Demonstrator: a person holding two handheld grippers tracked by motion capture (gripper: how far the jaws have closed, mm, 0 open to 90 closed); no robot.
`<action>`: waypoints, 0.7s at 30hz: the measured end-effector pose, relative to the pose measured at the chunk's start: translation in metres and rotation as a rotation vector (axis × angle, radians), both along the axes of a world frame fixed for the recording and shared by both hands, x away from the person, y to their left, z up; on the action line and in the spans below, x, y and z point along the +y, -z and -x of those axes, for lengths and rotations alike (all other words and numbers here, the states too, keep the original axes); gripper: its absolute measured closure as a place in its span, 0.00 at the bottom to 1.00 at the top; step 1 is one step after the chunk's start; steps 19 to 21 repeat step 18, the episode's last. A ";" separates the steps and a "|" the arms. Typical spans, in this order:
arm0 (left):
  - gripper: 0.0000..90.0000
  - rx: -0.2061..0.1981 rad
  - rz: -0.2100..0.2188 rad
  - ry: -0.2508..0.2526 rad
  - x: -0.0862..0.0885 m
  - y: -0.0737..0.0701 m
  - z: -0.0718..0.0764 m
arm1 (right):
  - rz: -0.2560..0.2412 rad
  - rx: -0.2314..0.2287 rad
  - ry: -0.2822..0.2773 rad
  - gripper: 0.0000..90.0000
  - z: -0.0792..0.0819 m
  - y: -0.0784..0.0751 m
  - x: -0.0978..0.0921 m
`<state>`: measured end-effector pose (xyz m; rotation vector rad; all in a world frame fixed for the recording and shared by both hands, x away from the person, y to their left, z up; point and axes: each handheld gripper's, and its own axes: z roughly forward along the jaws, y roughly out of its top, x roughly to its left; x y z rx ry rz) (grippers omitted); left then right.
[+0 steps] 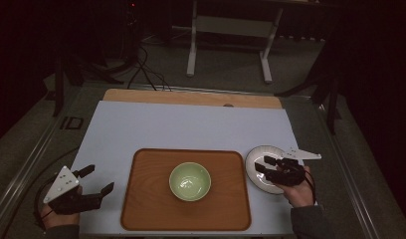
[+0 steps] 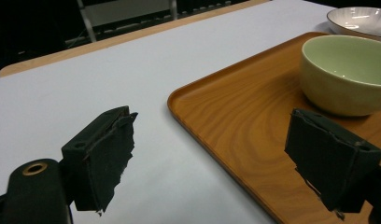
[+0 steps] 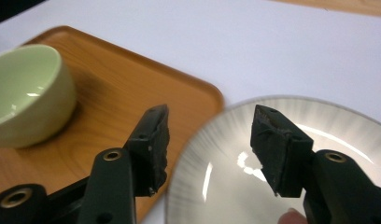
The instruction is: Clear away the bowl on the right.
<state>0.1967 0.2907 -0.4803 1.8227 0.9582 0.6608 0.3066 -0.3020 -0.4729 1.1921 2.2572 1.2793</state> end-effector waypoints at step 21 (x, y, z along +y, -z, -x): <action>0.13 0.067 -0.012 -0.112 0.002 0.008 -0.008 | 0.073 -0.048 0.160 0.32 0.021 0.019 -0.030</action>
